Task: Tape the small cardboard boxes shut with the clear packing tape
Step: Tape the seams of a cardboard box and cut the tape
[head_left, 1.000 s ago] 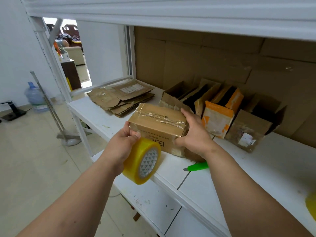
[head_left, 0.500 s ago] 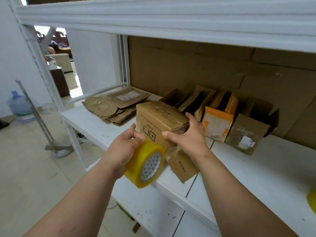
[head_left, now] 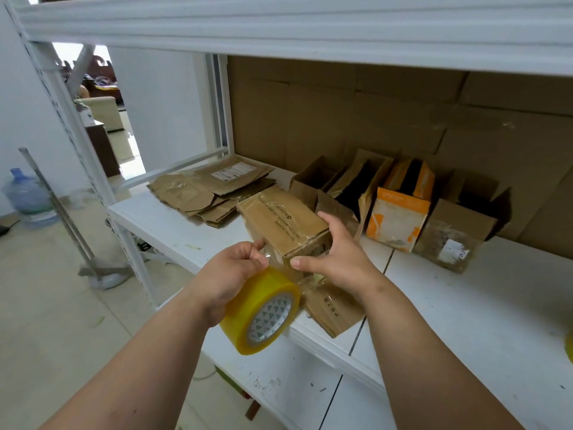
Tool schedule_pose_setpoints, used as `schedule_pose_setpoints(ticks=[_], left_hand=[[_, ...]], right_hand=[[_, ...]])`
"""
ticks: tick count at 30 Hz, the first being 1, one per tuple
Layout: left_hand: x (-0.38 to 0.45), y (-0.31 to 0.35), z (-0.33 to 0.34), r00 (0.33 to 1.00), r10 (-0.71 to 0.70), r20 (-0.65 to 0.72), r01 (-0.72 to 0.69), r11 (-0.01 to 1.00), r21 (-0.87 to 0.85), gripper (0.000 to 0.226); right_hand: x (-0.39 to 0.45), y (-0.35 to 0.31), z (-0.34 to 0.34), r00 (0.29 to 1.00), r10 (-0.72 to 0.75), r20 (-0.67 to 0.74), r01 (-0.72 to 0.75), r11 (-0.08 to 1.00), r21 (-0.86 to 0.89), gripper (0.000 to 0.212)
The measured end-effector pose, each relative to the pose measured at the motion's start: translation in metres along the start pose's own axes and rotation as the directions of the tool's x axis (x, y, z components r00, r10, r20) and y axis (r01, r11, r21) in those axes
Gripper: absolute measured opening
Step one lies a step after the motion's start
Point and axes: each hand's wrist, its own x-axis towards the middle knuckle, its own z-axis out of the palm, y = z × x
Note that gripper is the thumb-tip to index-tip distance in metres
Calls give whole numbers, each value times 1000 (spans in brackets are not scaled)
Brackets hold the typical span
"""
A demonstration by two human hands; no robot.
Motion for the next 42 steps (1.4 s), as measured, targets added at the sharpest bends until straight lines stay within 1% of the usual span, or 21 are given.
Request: schedule_pose_setpoints(ticks=[2, 7, 9, 11, 12, 16, 19, 23, 26, 28, 30, 32, 33, 34, 36, 37, 38, 39, 40, 42], left_hand=[[-2, -1, -5, 1000, -13, -24, 13, 1000, 3, 9], [-12, 0, -14, 993, -22, -119, 25, 999, 27, 6], [-17, 3, -15, 993, -2, -119, 8, 999, 52, 7], [-21, 7, -13, 992, 41, -123, -36, 998, 46, 8], [-23, 9, -12, 989, 63, -133, -59, 998, 34, 8], [-27, 11, -7, 977, 90, -195, -94, 996, -10, 13], [-30, 9, -3, 969, 60, -240, -74, 996, -47, 18], [-38, 7, 5, 967, 49, -250, -65, 996, -55, 13], [-46, 5, 13, 959, 46, -281, -71, 994, -80, 9], [-52, 2, 19, 946, 30, -322, -73, 990, -124, 9], [-58, -2, 28, 926, -2, -377, -70, 982, -178, 9], [-62, -6, 36, 898, -19, -440, -78, 976, -201, 9], [-63, -8, 41, 881, -22, -473, -89, 974, -210, 10], [-64, -9, 44, 863, -23, -505, -106, 969, -225, 13], [-65, -9, 49, 823, -20, -567, -152, 955, -255, 19], [-66, -8, 51, 807, -14, -591, -175, 949, -262, 21], [-67, -6, 53, 793, -7, -609, -197, 944, -267, 21], [-69, -5, 56, 780, -5, -625, -213, 938, -273, 19], [-71, -3, 58, 768, -7, -641, -222, 935, -276, 17], [-76, -2, 61, 750, -9, -662, -232, 933, -276, 13]], right_hand=[[-1, 0, 7, 998, 3, -59, -8, 997, -74, 105], [-7, 1, 25, 982, 36, -185, -67, 984, -164, 99], [-9, 3, 28, 983, 38, -181, -63, 989, -133, 101], [-12, 5, 27, 991, 42, -130, -50, 997, -58, 104], [-14, 6, 25, 991, 48, -121, -51, 999, -17, 102], [-24, 11, 19, 974, 46, -224, -30, 997, 75, 73], [-33, 10, 21, 976, 5, -220, 12, 997, 78, 60], [-46, 11, 21, 965, -27, -262, 65, 989, 136, 45], [-56, 10, 18, 956, -28, -292, 94, 972, 216, 27], [-66, 8, 18, 968, -54, -247, 114, 965, 237, 18], [-77, 7, 19, 983, -94, -159, 133, 957, 257, 16], [-88, 8, 22, 985, -163, -57, 173, 934, 313, 12], [-94, 9, 22, 978, -208, -1, 197, 928, 317, 16], [-99, 10, 23, 966, -250, 66, 220, 929, 298, 27], [-107, 12, 24, 928, -291, 234, 255, 952, 172, 46], [-110, 13, 24, 906, -290, 308, 284, 957, 64, 50], [-112, 14, 23, 890, -292, 349, 328, 944, -47, 51], [-113, 15, 21, 879, -305, 366, 374, 918, -133, 46], [-113, 14, 16, 873, -323, 365, 406, 896, -180, 39], [-116, 12, 2, 875, -340, 344, 421, 886, -196, 27]])
